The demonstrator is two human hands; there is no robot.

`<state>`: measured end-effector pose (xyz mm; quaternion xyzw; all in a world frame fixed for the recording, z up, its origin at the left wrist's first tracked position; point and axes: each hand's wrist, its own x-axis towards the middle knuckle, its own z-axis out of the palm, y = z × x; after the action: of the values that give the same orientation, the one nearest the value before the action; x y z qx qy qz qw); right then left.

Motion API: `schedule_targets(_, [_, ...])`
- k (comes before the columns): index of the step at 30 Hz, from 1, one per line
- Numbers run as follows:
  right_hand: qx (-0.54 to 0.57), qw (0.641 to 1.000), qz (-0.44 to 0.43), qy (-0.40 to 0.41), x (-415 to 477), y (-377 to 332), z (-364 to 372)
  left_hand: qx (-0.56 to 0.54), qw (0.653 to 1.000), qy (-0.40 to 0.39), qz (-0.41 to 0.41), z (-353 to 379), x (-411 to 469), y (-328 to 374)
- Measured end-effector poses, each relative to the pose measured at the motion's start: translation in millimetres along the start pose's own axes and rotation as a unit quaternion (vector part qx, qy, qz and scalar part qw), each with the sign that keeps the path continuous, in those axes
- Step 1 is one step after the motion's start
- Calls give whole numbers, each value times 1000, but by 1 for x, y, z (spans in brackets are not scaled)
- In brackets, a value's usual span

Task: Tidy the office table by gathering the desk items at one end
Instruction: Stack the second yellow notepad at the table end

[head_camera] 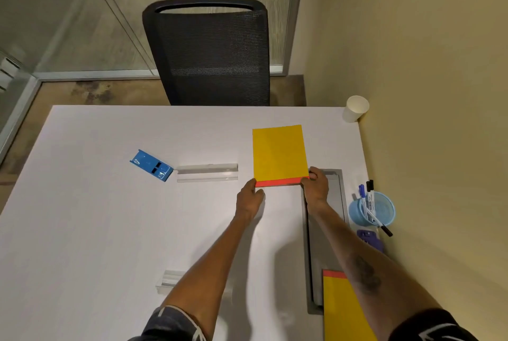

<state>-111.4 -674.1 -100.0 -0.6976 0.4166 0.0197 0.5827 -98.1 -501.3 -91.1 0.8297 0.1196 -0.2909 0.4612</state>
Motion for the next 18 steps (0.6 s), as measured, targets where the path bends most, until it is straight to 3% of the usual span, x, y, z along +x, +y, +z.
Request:
schedule_targets(7, [101,995,3,22,-12,-22,-3,-27,1000,-12,-1,3,-13,6])
schedule_targets(18, [154,982,-99,36,-45,-88,-7,-5,999,-7,42,-15,-42,43])
